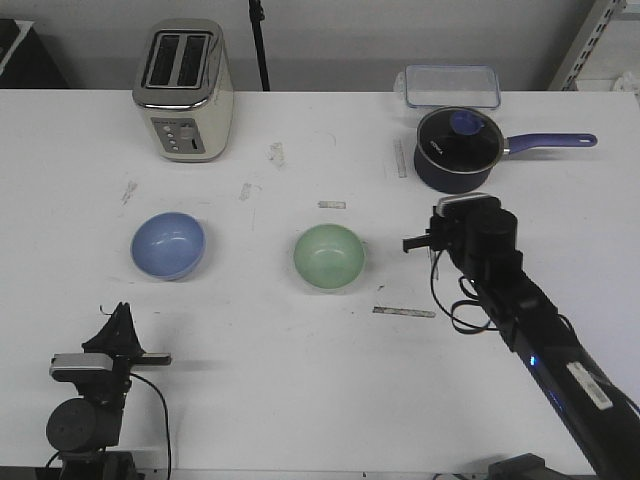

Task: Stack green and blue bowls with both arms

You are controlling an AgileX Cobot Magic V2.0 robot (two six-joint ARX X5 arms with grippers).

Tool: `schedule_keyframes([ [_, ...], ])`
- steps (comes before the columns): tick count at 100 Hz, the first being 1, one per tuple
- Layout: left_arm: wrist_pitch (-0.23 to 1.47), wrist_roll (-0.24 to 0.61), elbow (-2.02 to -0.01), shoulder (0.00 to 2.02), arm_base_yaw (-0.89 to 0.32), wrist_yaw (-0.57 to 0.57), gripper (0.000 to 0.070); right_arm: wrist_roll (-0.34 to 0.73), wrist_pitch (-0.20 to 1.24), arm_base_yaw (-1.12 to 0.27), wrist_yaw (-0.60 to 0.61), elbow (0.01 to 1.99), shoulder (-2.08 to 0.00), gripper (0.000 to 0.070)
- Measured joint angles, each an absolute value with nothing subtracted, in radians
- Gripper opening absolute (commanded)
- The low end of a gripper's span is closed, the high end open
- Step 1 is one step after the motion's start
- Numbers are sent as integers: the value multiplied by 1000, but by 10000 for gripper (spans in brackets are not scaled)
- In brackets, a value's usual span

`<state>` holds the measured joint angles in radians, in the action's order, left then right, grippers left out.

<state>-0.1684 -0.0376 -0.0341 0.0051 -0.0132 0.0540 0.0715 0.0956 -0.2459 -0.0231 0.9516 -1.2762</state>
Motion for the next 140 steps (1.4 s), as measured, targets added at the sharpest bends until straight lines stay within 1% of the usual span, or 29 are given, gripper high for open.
schedule_keyframes([
  [20,-168,-38,-34,5,-13,54,2,39,-110,-104,25,714,-1077,7],
  [30,-168,-38,-34,5,-13,54,2,33,-179,-60,28,594,-971,7],
  [38,-168,-38,-34,5,-13,54,2,32,-196,-38,30,509,-879,7],
  [53,-168,-38,-34,5,-13,54,2,32,-189,-26,28,382,-710,7],
  [62,-168,-38,-34,5,-13,54,2,32,-160,-26,29,337,-596,7],
  [83,-168,-38,-34,5,-13,54,2,32,-7,-26,27,325,-335,7],
  [94,-168,-38,-34,5,-13,54,2,32,19,-26,27,325,-230,7],
  [114,-168,-38,-34,5,-13,54,2,32,35,-26,27,325,-128,7],
  [140,-168,-38,-34,5,-13,54,2,32,28,-26,27,325,-113,7],
])
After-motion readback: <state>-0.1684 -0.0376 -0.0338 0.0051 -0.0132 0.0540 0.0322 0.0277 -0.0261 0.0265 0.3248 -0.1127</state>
